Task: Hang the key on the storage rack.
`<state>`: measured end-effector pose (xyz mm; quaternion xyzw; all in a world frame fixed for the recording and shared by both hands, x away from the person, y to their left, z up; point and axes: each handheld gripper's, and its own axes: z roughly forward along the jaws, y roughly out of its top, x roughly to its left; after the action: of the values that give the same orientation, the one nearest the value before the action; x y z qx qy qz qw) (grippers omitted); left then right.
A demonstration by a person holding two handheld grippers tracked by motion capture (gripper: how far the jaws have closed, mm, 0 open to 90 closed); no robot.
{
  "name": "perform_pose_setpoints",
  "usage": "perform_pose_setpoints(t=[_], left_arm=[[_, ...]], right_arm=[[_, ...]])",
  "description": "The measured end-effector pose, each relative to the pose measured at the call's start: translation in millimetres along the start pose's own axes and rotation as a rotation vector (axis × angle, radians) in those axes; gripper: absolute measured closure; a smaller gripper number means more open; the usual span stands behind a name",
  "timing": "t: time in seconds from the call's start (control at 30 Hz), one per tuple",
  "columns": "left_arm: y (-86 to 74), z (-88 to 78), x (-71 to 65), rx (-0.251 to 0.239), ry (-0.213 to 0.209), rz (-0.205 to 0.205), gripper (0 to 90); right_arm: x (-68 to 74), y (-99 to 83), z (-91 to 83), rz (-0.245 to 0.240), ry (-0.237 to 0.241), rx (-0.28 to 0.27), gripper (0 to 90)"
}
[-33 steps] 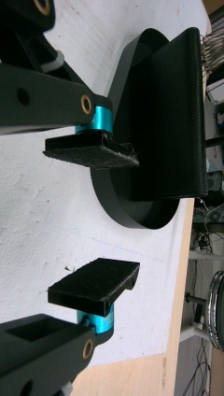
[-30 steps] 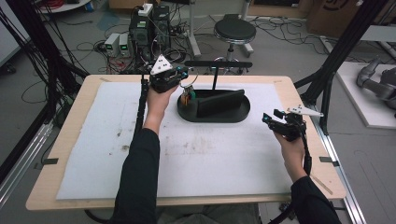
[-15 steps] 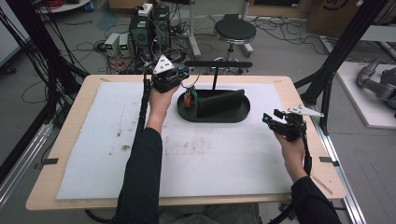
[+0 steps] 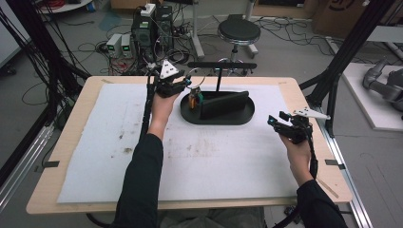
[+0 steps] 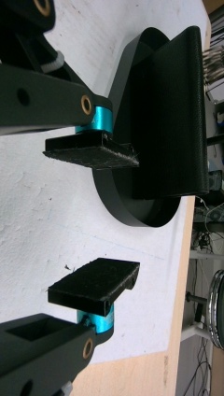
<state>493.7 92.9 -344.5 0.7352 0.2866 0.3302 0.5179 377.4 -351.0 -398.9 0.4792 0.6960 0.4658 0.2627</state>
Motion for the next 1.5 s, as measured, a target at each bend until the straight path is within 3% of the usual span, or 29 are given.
perform_pose_setpoints(t=[0.27, 0.33, 0.5, 0.67, 0.87, 1.2, 1.5], left_arm=[[-3.6, -7.5, 4.6, 0.032, 0.084, -0.002, 58.0], [-4.7, -8.1, 6.1, 0.022, 0.077, -0.021, 57.4], [-4.8, -11.4, 2.8, 0.012, 0.066, -0.015, 54.9], [-4.0, -25.2, -1.8, -0.005, 0.045, 0.004, 53.3], [-9.5, -57.9, -6.8, -0.034, 0.004, -0.045, 44.0], [-39.2, -129.7, -19.6, -0.061, -0.072, -0.117, 36.6], [-70.1, -175.4, -21.1, -0.042, -0.054, -0.153, 30.6]], right_arm=[[-2.4, -0.4, -1.9, 0.002, -0.005, -0.006, 43.8], [-2.0, -0.4, -2.1, 0.005, -0.004, -0.005, 43.8], [-2.7, -0.5, -2.3, 0.005, -0.005, -0.007, 43.8], [-3.7, -0.4, -3.3, 0.008, -0.006, -0.012, 43.8], [-2.5, -0.2, -2.5, 0.003, -0.005, -0.009, 43.7], [-2.3, 0.2, -3.4, 0.004, -0.011, -0.014, 43.6], [-2.9, -0.7, -4.7, -0.002, -0.008, -0.003, 42.0]])
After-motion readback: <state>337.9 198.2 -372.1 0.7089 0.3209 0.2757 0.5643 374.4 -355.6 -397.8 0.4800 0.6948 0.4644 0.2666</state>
